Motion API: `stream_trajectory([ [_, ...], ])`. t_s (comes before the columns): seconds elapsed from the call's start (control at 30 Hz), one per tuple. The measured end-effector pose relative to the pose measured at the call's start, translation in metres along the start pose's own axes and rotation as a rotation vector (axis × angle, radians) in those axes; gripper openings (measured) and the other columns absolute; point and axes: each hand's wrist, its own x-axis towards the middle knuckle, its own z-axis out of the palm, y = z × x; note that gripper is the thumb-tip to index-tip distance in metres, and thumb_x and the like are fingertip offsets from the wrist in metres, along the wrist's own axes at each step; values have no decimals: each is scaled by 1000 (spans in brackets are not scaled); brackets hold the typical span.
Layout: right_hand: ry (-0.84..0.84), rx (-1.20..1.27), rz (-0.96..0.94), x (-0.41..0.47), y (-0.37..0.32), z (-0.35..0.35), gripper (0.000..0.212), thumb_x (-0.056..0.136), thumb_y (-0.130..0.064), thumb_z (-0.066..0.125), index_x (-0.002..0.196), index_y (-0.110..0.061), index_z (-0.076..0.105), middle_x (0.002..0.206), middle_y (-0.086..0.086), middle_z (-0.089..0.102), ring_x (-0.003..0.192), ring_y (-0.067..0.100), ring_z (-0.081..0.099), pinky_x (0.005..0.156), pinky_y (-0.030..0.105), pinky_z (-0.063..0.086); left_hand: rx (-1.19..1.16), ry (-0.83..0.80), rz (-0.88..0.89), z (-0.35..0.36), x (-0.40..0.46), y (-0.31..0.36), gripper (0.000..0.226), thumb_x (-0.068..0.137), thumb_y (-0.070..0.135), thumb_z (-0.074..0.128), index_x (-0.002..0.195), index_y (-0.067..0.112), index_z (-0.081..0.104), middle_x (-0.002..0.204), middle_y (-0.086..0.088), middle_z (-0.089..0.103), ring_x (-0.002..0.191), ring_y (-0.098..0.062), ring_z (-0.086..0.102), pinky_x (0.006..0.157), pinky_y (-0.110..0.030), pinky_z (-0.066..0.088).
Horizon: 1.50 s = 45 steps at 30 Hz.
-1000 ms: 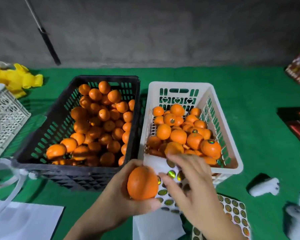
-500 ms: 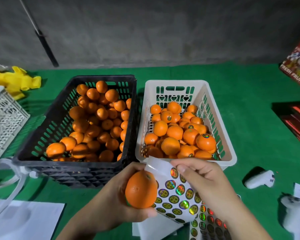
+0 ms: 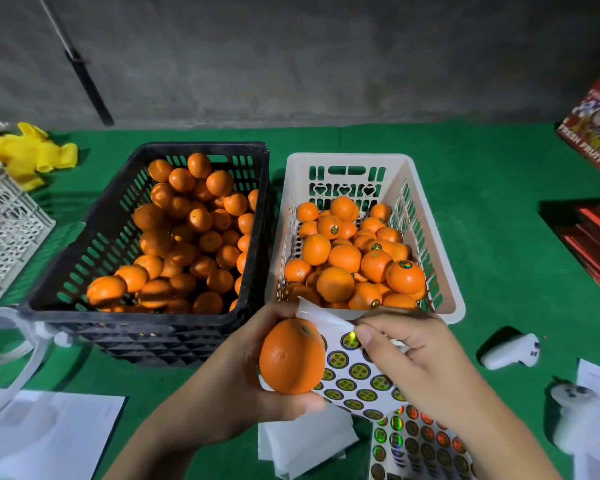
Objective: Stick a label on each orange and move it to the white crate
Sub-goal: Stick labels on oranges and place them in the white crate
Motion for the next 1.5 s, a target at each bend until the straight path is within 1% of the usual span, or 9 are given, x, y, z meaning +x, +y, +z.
stream_trajectory([
  [0.1,7,131,66,2,2,1,39,102,-37,58,71,-14,62,64,-7,46,60,11,41,57,23,33,-18,-32,-5,0,0,5,76,78,30,96,140,31,51,135,-1,66,123,-27,68,96,-54,59],
  [0.3,15,243,160,6,0,-5,21,93,-24,64,89,-32,83,101,-10,79,93,1,71,80,10,49,150,-75,51,-5,-1,8,77,80,24,94,142,21,49,139,4,60,129,-23,60,99,-46,52],
  [0.43,-66,195,175,2,0,-14,11,96,-39,72,99,-41,82,98,-4,79,87,12,71,78,19,52,248,-74,120,-7,-3,6,76,81,33,93,137,45,43,139,21,53,130,-10,56,97,-22,49],
  [0.73,-62,298,225,0,10,-11,20,84,-41,75,96,-28,84,88,4,78,79,8,67,74,19,52,370,-140,161,-10,4,3,77,84,23,91,147,23,48,157,16,45,149,-15,43,113,-41,46],
  [0.9,-137,473,379,0,21,-11,57,66,-67,88,98,-20,84,95,6,79,89,15,70,85,27,56,473,-155,199,-11,2,0,74,83,16,91,145,25,51,160,16,40,150,-15,38,111,-41,45],
  [1.0,22,489,435,3,17,-6,38,75,-54,87,90,-20,83,84,2,76,81,14,67,84,30,54,502,-133,215,-10,-1,-4,81,83,20,91,148,36,45,159,21,38,149,-11,38,111,-31,42],
  [1.13,578,71,139,2,-2,6,12,99,-28,71,95,-38,78,93,-10,76,86,9,69,82,25,54,259,0,61,-5,-5,-9,79,79,34,94,142,43,46,142,21,56,132,-7,58,99,-30,54],
  [1.3,411,-225,-334,-5,-30,44,16,99,-25,67,103,-18,81,107,-2,72,102,7,67,88,17,49,-85,54,-34,5,2,-6,68,75,34,95,133,36,59,121,7,72,107,-18,74,84,-35,62],
  [1.5,279,-222,-270,-10,-22,51,25,99,-26,66,115,-13,80,119,-1,66,113,18,63,90,32,50,-247,47,-75,9,1,-3,59,75,31,91,127,30,61,116,-3,74,100,-24,74,83,-40,62],
])
